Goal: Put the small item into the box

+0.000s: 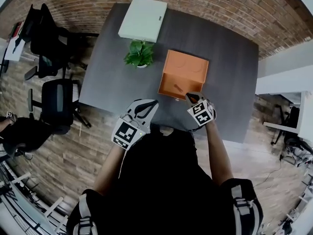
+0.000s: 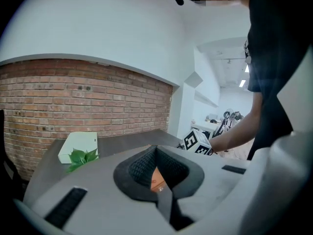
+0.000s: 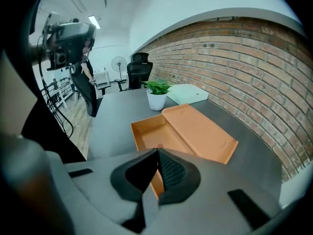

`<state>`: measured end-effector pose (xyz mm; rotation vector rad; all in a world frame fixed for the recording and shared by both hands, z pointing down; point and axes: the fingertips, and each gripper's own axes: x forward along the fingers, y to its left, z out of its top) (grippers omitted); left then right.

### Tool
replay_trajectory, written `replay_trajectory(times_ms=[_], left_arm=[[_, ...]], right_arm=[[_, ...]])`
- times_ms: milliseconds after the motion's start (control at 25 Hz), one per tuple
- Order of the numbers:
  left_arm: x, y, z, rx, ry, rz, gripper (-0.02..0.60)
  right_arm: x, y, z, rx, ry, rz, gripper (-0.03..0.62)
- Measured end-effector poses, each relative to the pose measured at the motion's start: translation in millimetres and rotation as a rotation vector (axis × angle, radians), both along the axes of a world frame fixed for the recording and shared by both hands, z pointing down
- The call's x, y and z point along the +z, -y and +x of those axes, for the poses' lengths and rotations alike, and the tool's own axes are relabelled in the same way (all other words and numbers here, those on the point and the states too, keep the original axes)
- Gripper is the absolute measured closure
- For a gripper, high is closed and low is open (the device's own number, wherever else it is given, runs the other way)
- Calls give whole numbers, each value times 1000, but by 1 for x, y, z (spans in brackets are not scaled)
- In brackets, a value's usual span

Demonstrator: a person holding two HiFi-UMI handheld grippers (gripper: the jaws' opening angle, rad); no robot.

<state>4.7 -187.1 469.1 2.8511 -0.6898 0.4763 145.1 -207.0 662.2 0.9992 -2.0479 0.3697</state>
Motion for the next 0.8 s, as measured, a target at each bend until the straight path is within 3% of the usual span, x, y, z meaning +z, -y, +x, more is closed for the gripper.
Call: replay_trajectory(times_ms=[400, 560, 800], left_arm=[[-5, -7, 9, 79, -2, 42, 558], [0, -13, 3, 90, -1, 34, 558], [11, -17, -12, 83, -4, 16, 560]], right_arm=[[-50, -25, 15, 112, 76, 133, 569], [-70, -35, 10, 201, 215, 171, 569], [-92, -48, -14, 255, 331, 193, 569]])
